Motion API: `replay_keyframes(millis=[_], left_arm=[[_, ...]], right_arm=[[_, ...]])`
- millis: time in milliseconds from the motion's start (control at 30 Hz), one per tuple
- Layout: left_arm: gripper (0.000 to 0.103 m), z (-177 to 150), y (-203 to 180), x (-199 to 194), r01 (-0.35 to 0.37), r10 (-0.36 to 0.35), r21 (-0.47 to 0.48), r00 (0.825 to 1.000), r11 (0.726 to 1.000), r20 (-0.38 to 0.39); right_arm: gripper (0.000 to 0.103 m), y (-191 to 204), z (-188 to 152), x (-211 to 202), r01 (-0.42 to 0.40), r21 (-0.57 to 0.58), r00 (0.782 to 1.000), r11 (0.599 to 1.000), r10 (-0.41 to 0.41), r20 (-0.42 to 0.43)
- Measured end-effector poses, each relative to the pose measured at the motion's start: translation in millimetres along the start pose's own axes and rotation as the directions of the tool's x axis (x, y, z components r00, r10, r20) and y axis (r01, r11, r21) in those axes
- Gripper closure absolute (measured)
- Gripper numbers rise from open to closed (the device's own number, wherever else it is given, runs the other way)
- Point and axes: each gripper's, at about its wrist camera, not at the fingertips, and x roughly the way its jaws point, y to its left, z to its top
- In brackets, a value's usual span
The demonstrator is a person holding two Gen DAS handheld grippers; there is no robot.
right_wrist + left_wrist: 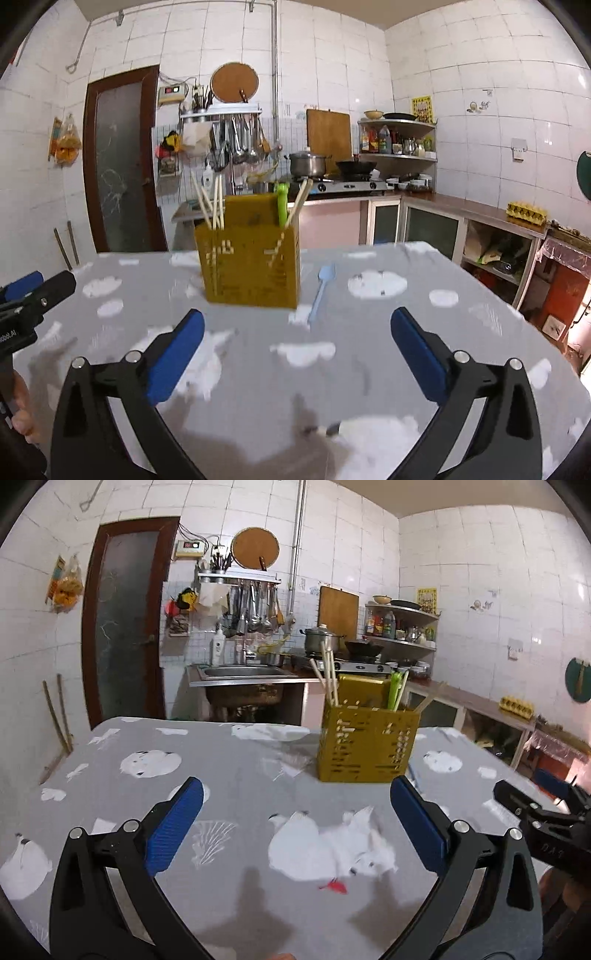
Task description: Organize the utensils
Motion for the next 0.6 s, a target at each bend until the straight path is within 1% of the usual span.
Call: replay_keyframes(millis=[100,200,300,467,600], left_arm=[[0.005,-12,-2,1,-0.016,0.016,0.022,1.0,1.0,0.002],[0.005,-21,-4,3,-0.008,0.009,0.035,1.0,0.999,-0.004],[0.005,-31,-9,2,-0.015,0.014,0.074,1.0,0.997,0.01],[0.005,-35,-10,-3,-0.015,0.012,0.079,0.999,0.997,0.04],[0.005,-36,-9,-4,-0.014,0.011,0.079,0.999,0.997,0.04]], right_arm=[[0.004,0,-8,-4,0.005,0.005,1.0,1.0,-0.005,0.018],[0.004,-1,-18,-9,-0.002,0.018,0.999,1.0,0.001,0.038],[0.004,-1,-25,-13,0.001,0.024,0.998,1.0,-0.002,0.063],[0.004,0,-28,-17,0.003,0.023,0.996,1.0,-0.005,0.084],[0.004,-1,-31,-18,0.005,0.027,0.997,1.0,-0.007,0.076]])
